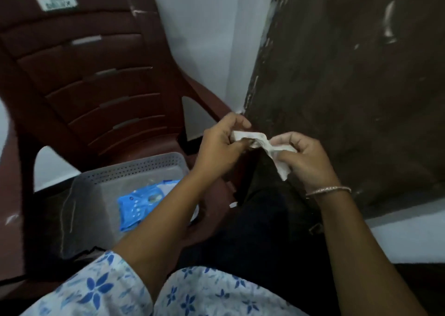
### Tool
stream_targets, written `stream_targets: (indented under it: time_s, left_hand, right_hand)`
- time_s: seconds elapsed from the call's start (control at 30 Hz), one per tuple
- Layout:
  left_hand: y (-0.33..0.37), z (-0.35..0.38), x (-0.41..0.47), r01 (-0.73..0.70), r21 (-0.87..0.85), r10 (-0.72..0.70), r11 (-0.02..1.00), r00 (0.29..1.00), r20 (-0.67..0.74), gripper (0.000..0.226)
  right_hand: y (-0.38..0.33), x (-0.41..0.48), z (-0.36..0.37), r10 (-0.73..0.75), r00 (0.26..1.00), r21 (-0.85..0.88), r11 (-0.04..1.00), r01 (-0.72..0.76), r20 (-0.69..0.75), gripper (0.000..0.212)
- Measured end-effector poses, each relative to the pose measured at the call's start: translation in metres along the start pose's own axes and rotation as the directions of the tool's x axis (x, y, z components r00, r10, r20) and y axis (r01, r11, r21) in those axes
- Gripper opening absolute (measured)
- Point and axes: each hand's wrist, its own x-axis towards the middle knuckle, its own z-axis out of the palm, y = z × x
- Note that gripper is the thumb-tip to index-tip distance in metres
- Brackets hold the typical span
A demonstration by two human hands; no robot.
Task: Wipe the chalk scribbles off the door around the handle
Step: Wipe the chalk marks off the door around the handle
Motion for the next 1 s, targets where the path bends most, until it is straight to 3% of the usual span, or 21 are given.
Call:
stream_targets:
  time_s: [0.13, 0.27, 0.37, 0.43, 0.53, 0.6, 0.73, 0.83, 0.9, 1.0]
  left_hand:
    - [0.040, 0.055, 0.016, -0.201, 0.097, 0.182, 0.975, 0.967, 0.177, 0.019]
    - [0.075, 0.108, 0.036, -0.330, 0.102, 0.300, 0.938, 0.924, 0.236, 0.011]
    - [0.104, 0.148, 0.045, -0.231, -0.059, 0.239, 0.971, 0.944, 0.227, 0.023]
    - [0.122, 0.173, 0.049, -0.144, -0.175, 0.186, 0.974, 0.947, 0.261, 0.027]
    - [0.146, 0.205, 0.052, -0.099, -0.306, 0.209, 0.947, 0.912, 0.353, 0.007]
    - [0.159, 0.219, 0.051, 0.004, -0.387, 0.173, 0.922, 0.890, 0.421, 0.018]
    - [0.180, 0.255, 0.054, 0.044, -0.343, 0.133, 0.938, 0.870, 0.475, 0.008]
    - [0.186, 0.270, 0.061, 0.060, -0.317, 0.114, 0.947, 0.858, 0.502, 0.022]
    - [0.190, 0.274, 0.065, 0.078, -0.326, 0.111, 0.942, 0.845, 0.523, 0.024]
    - [0.196, 0.277, 0.070, -0.010, -0.277, 0.163, 0.961, 0.829, 0.535, 0.013]
  right_hand:
    - [-0.010, -0.017, -0.048, -0.247, 0.966, -0.243, 0.944, 0.222, -0.076, 0.036]
    - [-0.016, -0.024, -0.096, -0.393, 0.884, -0.443, 0.860, 0.255, -0.255, 0.026]
    - [-0.019, -0.029, -0.135, -0.392, 0.841, -0.379, 0.892, 0.247, -0.373, 0.015]
    - [-0.023, -0.031, -0.161, -0.376, 0.801, -0.325, 0.915, 0.240, -0.465, 0.018]
    - [-0.030, -0.035, -0.198, -0.378, 0.733, -0.298, 0.922, 0.245, -0.565, 0.024]
    - [-0.035, -0.037, -0.213, -0.372, 0.705, -0.274, 0.927, 0.255, -0.604, 0.032]
    - [-0.043, -0.044, -0.241, -0.403, 0.628, -0.315, 0.915, 0.253, -0.666, 0.037]
    - [-0.046, -0.047, -0.257, -0.378, 0.645, -0.254, 0.925, 0.281, -0.664, 0.035]
    - [-0.047, -0.051, -0.265, -0.318, 0.700, -0.096, 0.936, 0.338, -0.639, 0.038]
    - [-0.048, -0.054, -0.274, -0.226, 0.772, 0.144, 0.914, 0.378, -0.594, 0.037]
